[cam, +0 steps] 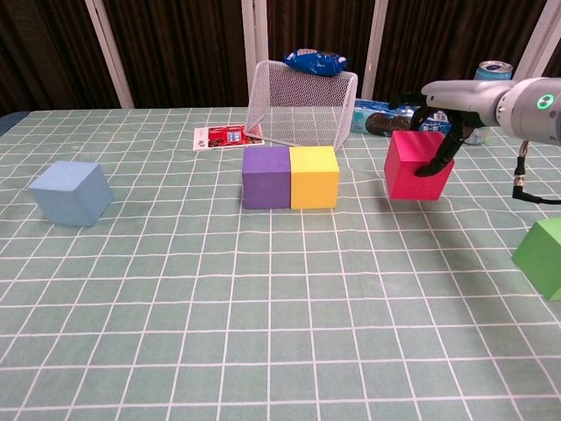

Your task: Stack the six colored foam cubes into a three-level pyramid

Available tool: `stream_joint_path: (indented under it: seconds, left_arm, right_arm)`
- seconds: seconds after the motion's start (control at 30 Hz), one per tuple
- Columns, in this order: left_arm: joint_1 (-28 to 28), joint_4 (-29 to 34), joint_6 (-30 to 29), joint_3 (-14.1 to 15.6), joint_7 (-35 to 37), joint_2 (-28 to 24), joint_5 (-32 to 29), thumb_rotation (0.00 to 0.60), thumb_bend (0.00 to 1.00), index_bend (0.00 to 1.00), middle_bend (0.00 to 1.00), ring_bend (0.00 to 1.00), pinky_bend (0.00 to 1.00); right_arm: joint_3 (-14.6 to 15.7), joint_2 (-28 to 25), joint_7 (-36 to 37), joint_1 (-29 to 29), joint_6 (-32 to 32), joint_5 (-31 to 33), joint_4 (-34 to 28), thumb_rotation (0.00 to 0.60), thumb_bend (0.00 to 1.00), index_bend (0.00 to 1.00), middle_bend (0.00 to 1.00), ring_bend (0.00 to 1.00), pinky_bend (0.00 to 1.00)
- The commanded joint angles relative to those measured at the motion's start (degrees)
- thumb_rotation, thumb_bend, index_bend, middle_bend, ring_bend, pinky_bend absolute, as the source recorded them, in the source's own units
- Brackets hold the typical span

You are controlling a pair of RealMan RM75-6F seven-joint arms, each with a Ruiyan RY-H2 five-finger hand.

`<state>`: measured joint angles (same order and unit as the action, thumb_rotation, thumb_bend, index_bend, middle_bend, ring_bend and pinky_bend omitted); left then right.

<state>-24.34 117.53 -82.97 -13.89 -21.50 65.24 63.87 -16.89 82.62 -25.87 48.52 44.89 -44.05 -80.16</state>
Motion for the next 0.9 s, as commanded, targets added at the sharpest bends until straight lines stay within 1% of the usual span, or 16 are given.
stream_joint_path:
  seconds: [0.03,0.17,0.4,0.67,0.9]
  left_arm:
    - [0.0,-0.3,-0.1,-0.2,-0.2,0.1,-0.3,0.600,0.08,0.00,0.00,0.00,0.06]
    - [-0.1,-0.6,-0.1,-0.6,-0.4,0.1,-1.1,0.600,0.08,0.00,0.00,0.00,0.06]
    - [-0.1,-1.0,0.0,-1.0,-0.3,0.0,-1.7,0.600,0.08,0.00,0.00,0.00,0.06]
    - [-0.2,-1.9,0.8,-1.1,-0.3,0.2,-2.6,0.600,0.08,0.00,0.00,0.00,0.06]
    - [-0.3,-2.3,0.9,-1.4,-0.4,0.4,-3.1,0.600,0.08,0.00,0.00,0.00,0.06]
  right_arm:
    - [0.1,1.6,0.1,1.8,-1.5,1.4,2.8,0.600,0.25,0.02,0.44,0.16,0.00]
    - [0.4,2.7,0.0,3.3,-3.0,2.7,5.2,0.600,0.25,0.02,0.44,0.17,0.00]
    - [0.9,4.2,0.5,5.6,-5.2,3.0,8.5,0.600,0.25,0.02,0.44,0.16,0.00]
    - [1.6,5.2,2.1,7.7,-8.6,1.2,11.4,0.600,0.25,0.02,0.44,0.16,0.00]
    - [1.9,6.5,4.1,9.4,-10.0,-0.5,13.6,0.600,0.26,0.02,0.44,0.16,0.00]
